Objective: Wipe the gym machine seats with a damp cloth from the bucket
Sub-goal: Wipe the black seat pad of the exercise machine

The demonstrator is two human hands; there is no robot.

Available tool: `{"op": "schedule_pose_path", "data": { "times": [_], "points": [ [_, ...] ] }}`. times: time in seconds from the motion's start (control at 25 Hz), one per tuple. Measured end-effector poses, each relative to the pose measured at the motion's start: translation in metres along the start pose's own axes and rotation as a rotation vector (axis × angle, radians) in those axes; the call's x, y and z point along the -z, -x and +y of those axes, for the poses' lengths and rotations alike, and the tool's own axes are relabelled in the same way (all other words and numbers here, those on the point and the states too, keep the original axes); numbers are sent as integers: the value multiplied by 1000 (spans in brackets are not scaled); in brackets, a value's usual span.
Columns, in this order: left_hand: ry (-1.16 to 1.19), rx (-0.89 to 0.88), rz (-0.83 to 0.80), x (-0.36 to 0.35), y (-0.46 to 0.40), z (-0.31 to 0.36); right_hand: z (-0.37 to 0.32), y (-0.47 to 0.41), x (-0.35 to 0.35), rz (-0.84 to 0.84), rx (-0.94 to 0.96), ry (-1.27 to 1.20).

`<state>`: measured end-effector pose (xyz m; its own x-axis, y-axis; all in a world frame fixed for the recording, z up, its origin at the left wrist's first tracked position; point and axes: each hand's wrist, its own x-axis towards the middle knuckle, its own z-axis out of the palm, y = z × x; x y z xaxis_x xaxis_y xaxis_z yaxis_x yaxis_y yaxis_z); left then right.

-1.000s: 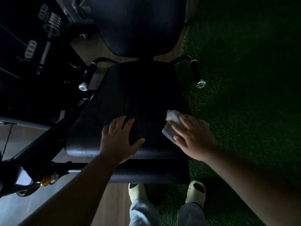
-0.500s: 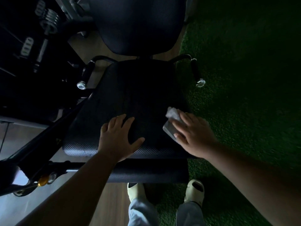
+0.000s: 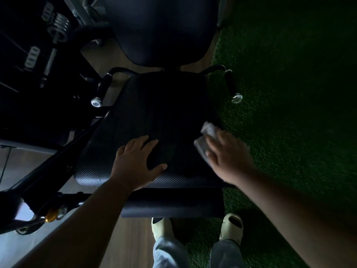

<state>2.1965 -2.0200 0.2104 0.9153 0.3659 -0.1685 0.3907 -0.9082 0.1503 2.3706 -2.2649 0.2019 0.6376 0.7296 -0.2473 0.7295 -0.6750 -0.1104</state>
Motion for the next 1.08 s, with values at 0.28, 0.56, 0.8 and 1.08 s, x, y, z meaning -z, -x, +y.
{"op": "schedule_pose_path", "data": {
  "times": [0.28, 0.56, 0.8, 1.08],
  "points": [
    [3, -5, 18, 1, -3, -3, -31, -100, 11, -114, -168, -139],
    [43, -26, -10, 7, -4, -22, -72, 6, -16, 73, 299, -21],
    [75, -20, 16, 5, 5, -33, -2, 64, -32, 127, 142, 99],
    [88, 49, 112, 4, 25, -67, -87, 27, -28, 111, 127, 58]
  ]
}}
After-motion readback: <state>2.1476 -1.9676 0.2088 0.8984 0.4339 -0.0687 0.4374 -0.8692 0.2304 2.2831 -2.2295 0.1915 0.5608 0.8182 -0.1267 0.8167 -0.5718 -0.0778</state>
